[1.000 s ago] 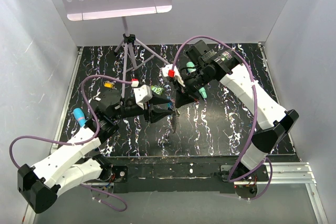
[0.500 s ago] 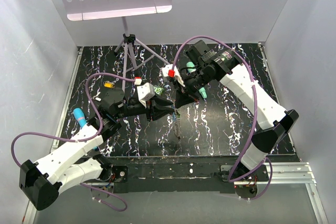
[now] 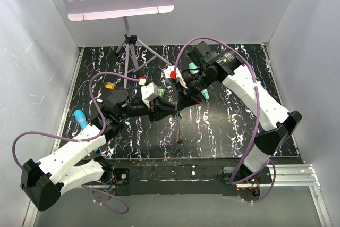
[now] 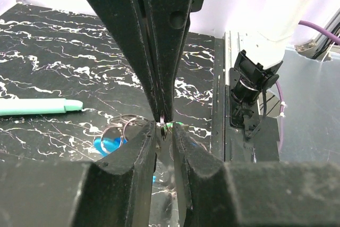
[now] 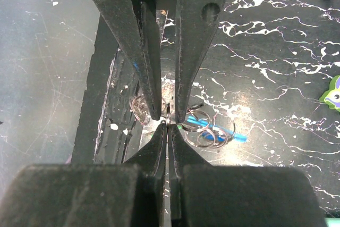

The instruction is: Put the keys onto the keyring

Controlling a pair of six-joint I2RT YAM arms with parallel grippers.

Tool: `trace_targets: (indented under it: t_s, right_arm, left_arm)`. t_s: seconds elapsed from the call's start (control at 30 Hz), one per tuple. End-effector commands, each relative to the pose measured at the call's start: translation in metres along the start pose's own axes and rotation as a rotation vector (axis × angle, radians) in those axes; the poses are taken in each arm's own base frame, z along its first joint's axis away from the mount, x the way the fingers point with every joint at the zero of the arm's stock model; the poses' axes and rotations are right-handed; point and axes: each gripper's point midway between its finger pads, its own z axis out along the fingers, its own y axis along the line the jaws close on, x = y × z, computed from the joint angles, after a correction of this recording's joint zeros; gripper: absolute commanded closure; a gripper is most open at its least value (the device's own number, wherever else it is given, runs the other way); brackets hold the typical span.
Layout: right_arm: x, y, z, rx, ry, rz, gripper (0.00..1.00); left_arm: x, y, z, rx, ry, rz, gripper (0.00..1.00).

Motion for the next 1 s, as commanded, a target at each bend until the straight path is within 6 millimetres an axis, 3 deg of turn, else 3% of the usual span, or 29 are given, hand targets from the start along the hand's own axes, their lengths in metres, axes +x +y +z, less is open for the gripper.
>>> trace_targets:
  t_s: [0.0, 0.23, 0.37, 0.6, 0.63, 0.7, 0.73, 0.8, 0.9, 0.93, 0.97]
  right_arm:
    - [0.008, 0.047, -0.012, -0.110, 0.030, 0.110, 0.99]
    - [0.009, 0.048, -0.011, -0.112, 0.030, 0.114, 0.99]
    - [0.009, 0.048, -0.011, -0.113, 0.029, 0.115, 0.99]
    - [0.007, 0.049, -0.012, -0.113, 0.023, 0.116, 0.99]
    - [0.005, 0.049, -0.012, -0.114, 0.016, 0.123, 0.96]
    - [-0.001, 0.053, -0.017, -0.114, -0.003, 0.121, 0.80]
    - [-0.007, 0.054, -0.020, -0.110, -0.024, 0.118, 0.68]
    - [-0.019, 0.057, -0.031, -0.112, -0.083, 0.123, 0.58]
    - [-0.036, 0.060, -0.048, -0.115, -0.171, 0.118, 0.56]
    - [-0.042, 0.061, -0.052, -0.121, -0.199, 0.118, 0.56]
    - [-0.046, 0.063, -0.056, -0.124, -0.223, 0.113, 0.56]
  left_arm:
    - [-0.012, 0.000, 0.000, 0.001, -0.002, 0.018, 0.82]
    - [-0.014, 0.002, 0.000, -0.004, -0.009, 0.011, 0.89]
    - [-0.016, 0.000, 0.001, -0.001, -0.013, 0.004, 1.00]
    - [-0.026, -0.001, -0.004, -0.030, -0.059, -0.020, 1.00]
    - [-0.028, 0.000, -0.007, -0.042, -0.076, -0.026, 1.00]
    - [-0.034, -0.003, -0.011, -0.053, -0.130, -0.032, 1.00]
    - [-0.038, -0.005, -0.013, -0.057, -0.166, -0.035, 1.00]
    - [-0.045, -0.008, -0.019, -0.064, -0.238, -0.045, 1.00]
    - [-0.055, -0.012, -0.030, -0.076, -0.380, -0.046, 1.00]
    - [-0.072, -0.017, -0.038, -0.069, -0.481, -0.005, 1.00]
    - [-0.077, -0.017, -0.044, -0.078, -0.545, -0.001, 1.00]
